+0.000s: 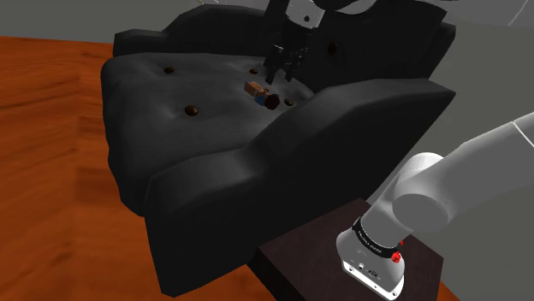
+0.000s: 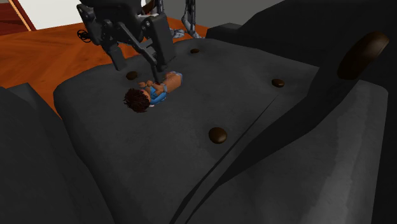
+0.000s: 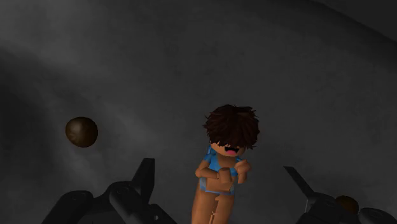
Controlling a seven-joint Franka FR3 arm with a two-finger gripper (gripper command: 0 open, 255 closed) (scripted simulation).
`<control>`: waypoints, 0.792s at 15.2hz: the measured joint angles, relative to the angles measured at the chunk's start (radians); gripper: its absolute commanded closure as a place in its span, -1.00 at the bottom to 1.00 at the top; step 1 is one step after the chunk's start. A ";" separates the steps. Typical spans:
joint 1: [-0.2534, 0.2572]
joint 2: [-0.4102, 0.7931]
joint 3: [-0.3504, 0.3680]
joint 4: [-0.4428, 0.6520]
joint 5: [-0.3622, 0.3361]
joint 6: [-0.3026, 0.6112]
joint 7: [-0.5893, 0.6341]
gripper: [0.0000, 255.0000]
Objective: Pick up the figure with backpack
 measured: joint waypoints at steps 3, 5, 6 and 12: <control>0.009 0.079 -0.001 0.039 0.018 0.041 -0.018 -1.00; 0.011 0.091 0.000 0.024 0.021 0.068 -0.020 -1.00; 0.011 0.097 0.000 0.017 0.022 0.081 -0.020 -1.00; 0.012 0.102 0.001 -0.037 0.023 0.141 -0.023 1.00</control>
